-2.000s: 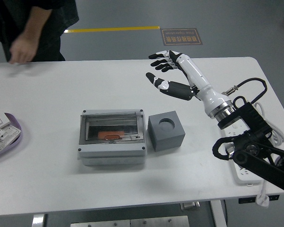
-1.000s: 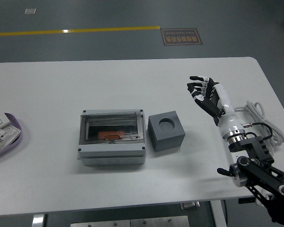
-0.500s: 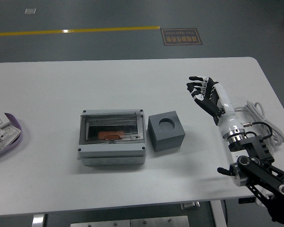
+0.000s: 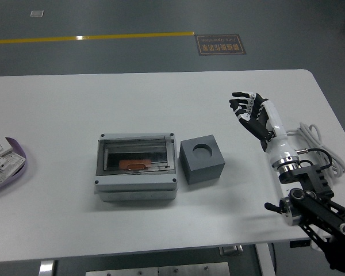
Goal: Pick up the cylinder from the cube,place it in the box,flap close box
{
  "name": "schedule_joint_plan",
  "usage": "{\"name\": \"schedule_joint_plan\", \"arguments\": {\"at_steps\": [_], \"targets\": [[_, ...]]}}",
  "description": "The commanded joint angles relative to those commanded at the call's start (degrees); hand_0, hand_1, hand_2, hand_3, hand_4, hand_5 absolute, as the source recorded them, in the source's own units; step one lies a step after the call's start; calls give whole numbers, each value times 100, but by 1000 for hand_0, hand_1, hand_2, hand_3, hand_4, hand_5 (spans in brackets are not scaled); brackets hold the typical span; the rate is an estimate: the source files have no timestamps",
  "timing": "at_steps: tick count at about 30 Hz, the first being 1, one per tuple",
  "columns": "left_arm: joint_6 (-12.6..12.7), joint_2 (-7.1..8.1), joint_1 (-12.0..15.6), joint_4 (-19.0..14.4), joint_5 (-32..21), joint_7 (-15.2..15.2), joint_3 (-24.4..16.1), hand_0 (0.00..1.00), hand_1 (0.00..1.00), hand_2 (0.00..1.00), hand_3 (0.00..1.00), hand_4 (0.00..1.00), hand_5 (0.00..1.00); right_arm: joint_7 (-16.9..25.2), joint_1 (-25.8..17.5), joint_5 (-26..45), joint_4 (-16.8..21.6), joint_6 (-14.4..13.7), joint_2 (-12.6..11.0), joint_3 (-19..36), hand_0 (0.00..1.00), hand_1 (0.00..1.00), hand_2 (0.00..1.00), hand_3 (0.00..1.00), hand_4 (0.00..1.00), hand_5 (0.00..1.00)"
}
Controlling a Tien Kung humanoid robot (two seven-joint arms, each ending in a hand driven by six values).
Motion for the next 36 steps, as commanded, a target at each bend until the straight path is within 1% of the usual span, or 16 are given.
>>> {"name": "schedule_joint_plan", "arguments": {"at_steps": [5, 18, 20, 21, 36], "targets": [[-2, 3, 16, -2, 18, 11, -18, 510, 549, 556, 596, 712, 162, 194, 10, 344, 0, -1, -1, -34, 680, 635, 609, 635, 733, 471], [-10, 12, 9, -11, 68, 34, -46, 510, 549, 556, 596, 711, 162, 424, 46, 849, -48, 57, 23, -166, 673, 627, 599, 628, 740, 475], [-9, 18, 6, -11, 75, 36, -49, 510, 549, 556, 596, 711, 162, 439, 55, 889, -53, 62, 20, -183, 673, 627, 599, 628, 740, 475], [-9, 23, 2, -11, 79, 36, -48, 510, 549, 556, 596, 711, 162, 445, 61, 907, -55, 63, 15, -191, 673, 627, 597, 628, 757, 496], [-16, 73, -24, -15, 156, 51, -75, 510, 549, 556, 596, 711, 162, 475, 74, 962, -74, 53, -6, -212, 673, 624, 594, 627, 758, 499]]}}
